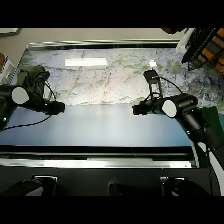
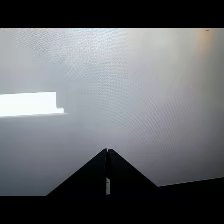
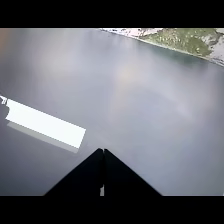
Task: Fold the clothes and pants, and hang the long-sleeved shirts on hangers.
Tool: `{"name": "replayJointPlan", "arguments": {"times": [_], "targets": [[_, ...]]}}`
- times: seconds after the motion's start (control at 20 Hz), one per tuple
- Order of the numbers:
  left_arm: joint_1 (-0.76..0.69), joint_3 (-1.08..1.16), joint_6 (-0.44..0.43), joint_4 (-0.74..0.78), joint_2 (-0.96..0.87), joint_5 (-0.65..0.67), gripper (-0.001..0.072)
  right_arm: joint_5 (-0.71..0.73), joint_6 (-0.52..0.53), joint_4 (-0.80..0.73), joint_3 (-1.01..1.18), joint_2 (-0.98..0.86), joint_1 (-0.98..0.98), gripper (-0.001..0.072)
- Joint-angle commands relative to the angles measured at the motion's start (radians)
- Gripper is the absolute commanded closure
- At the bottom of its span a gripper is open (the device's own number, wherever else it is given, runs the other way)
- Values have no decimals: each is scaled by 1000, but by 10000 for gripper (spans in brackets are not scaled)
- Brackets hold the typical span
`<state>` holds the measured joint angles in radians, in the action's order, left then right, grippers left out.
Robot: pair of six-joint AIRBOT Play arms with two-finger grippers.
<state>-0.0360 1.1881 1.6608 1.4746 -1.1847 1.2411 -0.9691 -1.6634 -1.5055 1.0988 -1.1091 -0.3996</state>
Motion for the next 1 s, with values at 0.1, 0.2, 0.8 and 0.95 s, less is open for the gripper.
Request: {"name": "replayJointPlan", "arguments": {"times": [0.1, 0.2, 0.8, 0.95], "targets": [[3, 0, 17, -7, -3, -53, 467, 0, 0, 1, 1, 1, -1, 683], [25, 3, 115, -2, -21, -62, -13, 0, 0, 1, 1, 1, -1, 683], [457, 613, 225, 261, -707, -331, -13, 0, 0, 1, 1, 1, -1, 683], [465, 667, 236, 262, -830, -441, -13, 0, 0, 1, 1, 1, -1, 683]]}}
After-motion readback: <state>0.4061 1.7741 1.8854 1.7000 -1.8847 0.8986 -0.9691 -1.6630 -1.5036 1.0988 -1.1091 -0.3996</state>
